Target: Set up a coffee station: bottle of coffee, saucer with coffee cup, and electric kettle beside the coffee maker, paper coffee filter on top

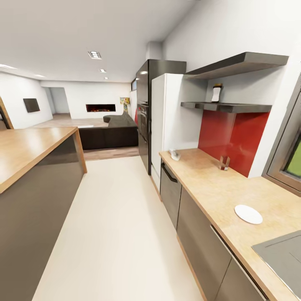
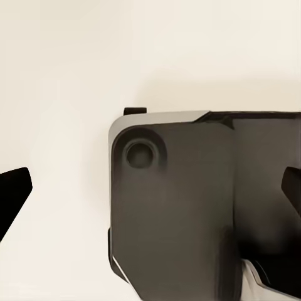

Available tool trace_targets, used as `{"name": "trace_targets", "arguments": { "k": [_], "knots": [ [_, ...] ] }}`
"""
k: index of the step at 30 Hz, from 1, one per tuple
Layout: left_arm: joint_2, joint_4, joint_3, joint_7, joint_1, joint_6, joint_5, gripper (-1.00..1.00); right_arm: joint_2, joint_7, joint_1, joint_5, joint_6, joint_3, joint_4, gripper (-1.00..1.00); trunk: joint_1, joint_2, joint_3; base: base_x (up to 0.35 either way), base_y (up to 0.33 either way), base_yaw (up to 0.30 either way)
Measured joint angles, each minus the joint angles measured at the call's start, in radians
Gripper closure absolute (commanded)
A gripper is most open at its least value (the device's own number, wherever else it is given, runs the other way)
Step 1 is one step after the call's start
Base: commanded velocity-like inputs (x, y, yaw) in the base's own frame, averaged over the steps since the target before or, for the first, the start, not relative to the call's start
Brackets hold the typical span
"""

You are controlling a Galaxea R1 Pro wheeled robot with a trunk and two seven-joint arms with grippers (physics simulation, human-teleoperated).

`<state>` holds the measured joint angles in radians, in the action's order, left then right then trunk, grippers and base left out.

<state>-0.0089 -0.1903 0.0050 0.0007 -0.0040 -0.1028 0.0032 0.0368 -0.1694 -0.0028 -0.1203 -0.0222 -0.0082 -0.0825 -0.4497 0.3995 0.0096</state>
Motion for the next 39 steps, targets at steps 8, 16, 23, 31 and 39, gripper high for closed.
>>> {"name": "trace_targets", "arguments": {
  "k": [8,16,23,31,39],
  "knots": [
    [0.000,0.001,0.001,-0.003,0.001,0.005,0.000,-1.00,0.000,0.000,0.000,0.000,-0.001,0.000,0.000,-1.00,0.000,0.000,0.010,0.045,0.097,0.000],
    [0.001,0.004,0.005,-0.002,0.004,0.003,0.003,-1.00,0.015,0.003,0.000,0.000,-0.023,0.002,-0.002,-1.00,0.000,0.000,0.009,0.000,0.000,0.000],
    [0.003,0.004,0.005,-0.002,0.004,0.002,0.003,-1.00,0.017,0.004,0.000,0.000,-0.033,0.002,-0.002,-1.00,0.000,0.000,0.009,0.183,0.002,0.000],
    [0.003,0.004,0.005,-0.002,0.004,0.001,0.004,-1.00,0.018,0.004,0.000,0.000,-0.033,0.002,-0.002,-1.00,0.001,0.000,0.009,0.320,0.062,0.000],
    [0.001,0.004,0.005,-0.002,0.004,0.001,0.004,-1.00,0.018,0.003,0.000,0.000,-0.033,0.002,-0.002,-1.00,0.001,0.000,0.009,0.324,0.115,0.000]
  ]
}}
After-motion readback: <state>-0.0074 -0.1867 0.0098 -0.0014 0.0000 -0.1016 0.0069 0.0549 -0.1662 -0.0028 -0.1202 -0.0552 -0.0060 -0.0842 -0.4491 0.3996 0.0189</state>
